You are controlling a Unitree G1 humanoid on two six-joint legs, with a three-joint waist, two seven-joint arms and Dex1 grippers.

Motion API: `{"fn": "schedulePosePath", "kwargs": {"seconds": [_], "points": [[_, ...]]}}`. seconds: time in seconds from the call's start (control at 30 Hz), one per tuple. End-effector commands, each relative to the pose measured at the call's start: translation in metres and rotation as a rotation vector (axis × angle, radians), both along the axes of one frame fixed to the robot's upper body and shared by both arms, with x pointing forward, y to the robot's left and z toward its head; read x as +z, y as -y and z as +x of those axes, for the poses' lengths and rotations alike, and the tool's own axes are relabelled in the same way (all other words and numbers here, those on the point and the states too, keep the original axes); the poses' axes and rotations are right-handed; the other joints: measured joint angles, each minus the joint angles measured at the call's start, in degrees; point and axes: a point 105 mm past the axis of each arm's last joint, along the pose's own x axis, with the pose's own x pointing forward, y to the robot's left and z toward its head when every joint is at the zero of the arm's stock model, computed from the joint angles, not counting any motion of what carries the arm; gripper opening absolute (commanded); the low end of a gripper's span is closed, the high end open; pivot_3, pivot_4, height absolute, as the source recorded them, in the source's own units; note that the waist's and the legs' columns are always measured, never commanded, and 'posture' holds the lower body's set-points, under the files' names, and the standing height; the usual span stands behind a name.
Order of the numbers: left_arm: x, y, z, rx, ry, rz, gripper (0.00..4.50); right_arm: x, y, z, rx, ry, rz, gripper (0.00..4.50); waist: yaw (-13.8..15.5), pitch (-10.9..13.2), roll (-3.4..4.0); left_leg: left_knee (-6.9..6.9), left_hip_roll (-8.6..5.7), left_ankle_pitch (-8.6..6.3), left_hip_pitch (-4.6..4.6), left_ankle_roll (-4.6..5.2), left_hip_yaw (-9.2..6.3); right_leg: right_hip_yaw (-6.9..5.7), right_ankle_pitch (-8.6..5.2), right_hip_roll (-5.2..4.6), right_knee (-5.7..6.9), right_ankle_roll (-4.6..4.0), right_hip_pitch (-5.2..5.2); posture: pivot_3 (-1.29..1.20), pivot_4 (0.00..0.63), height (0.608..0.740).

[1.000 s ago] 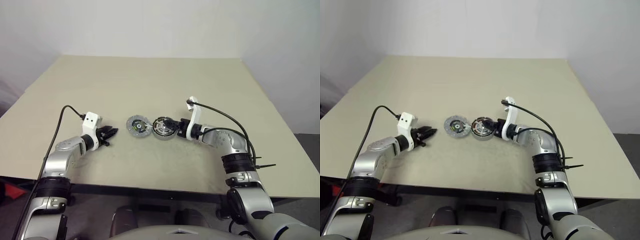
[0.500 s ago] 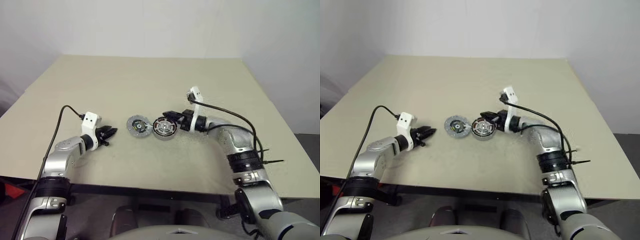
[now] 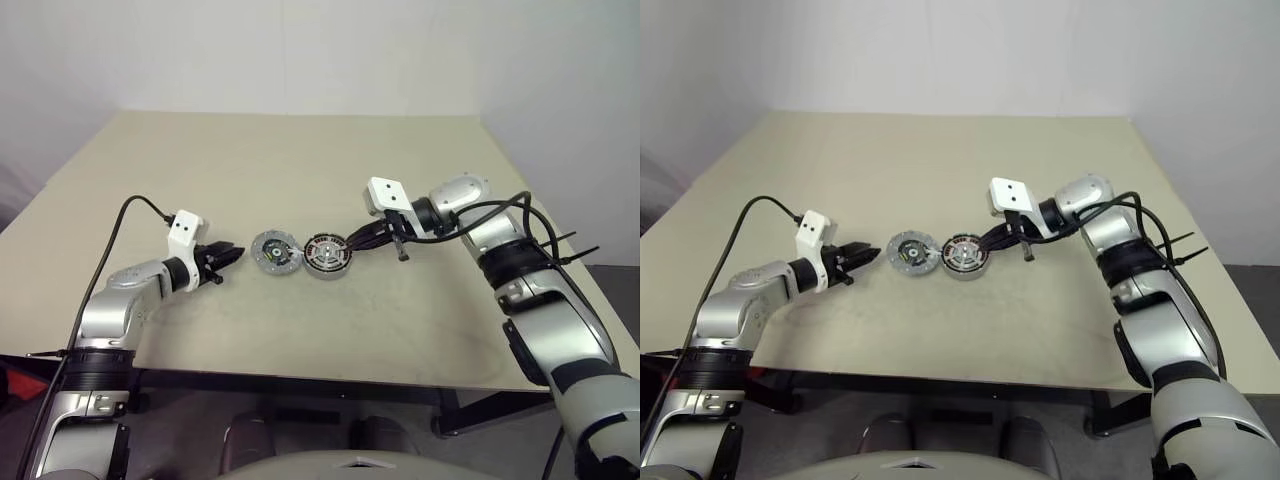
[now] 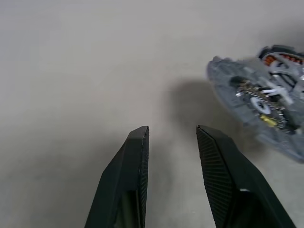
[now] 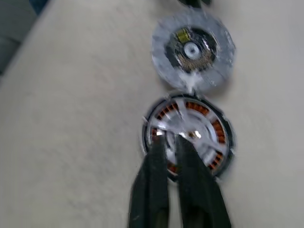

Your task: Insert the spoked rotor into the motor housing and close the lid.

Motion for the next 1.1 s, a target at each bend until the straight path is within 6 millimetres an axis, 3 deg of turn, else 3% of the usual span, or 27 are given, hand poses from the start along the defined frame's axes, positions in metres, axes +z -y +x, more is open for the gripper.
{"fn": "schedulePosePath", "kwargs": {"seconds": [0.03,0.13,0.33,0.63,0.87,1.1], "points": [[0.019,0.005,0.002,-0.024,0.053,0.000,1.69,0.003,-0.010,0.003,0.070,0.060,-0.025,1.52,0.0,0.0,0.00,0.02,0.01,0.00,-0.02,0.00,0.00,0.00,-0.01,0.00,0.04,-0.01,-0.03,0.00,0.000,0.740],[0.018,0.008,0.000,-0.034,0.043,-0.004,1.69,-0.005,-0.017,0.000,0.119,0.074,-0.038,2.51,0.0,0.0,0.00,0.08,0.01,0.00,-0.10,0.01,0.00,0.00,-0.03,0.00,0.13,-0.04,-0.12,0.00,0.000,0.740],[0.019,0.011,-0.002,-0.039,0.009,-0.022,1.69,-0.026,-0.012,-0.014,0.222,0.053,-0.126,4.48,0.1,0.0,0.00,0.43,0.03,-0.01,-0.46,0.11,-0.01,0.00,-0.03,-0.04,0.43,-0.08,-0.55,0.00,0.000,0.740],[0.016,0.014,0.000,-0.035,-0.004,-0.026,1.69,-0.024,-0.006,-0.006,0.237,0.095,-0.212,4.48,-0.2,0.0,0.00,0.92,0.07,-0.11,-0.45,0.24,-0.01,0.02,-0.01,-0.08,0.69,-0.11,-0.54,0.00,0.000,0.740],[0.014,0.020,-0.001,-0.038,-0.005,-0.032,1.69,-0.021,-0.014,0.008,0.184,0.118,-0.245,4.48,-0.9,0.0,0.01,0.97,0.08,-0.16,-0.49,0.33,-0.01,0.02,-0.01,-0.08,0.69,-0.12,-0.55,0.00,0.000,0.740],[0.015,0.011,-0.001,-0.002,0.005,-0.024,1.69,-0.026,-0.013,0.004,0.210,0.084,-0.256,4.48,-1.2,0.0,0.02,1.01,0.07,-0.22,-0.55,0.43,-0.01,0.01,0.00,-0.09,0.62,-0.12,-0.56,0.00,0.000,0.740]]}}
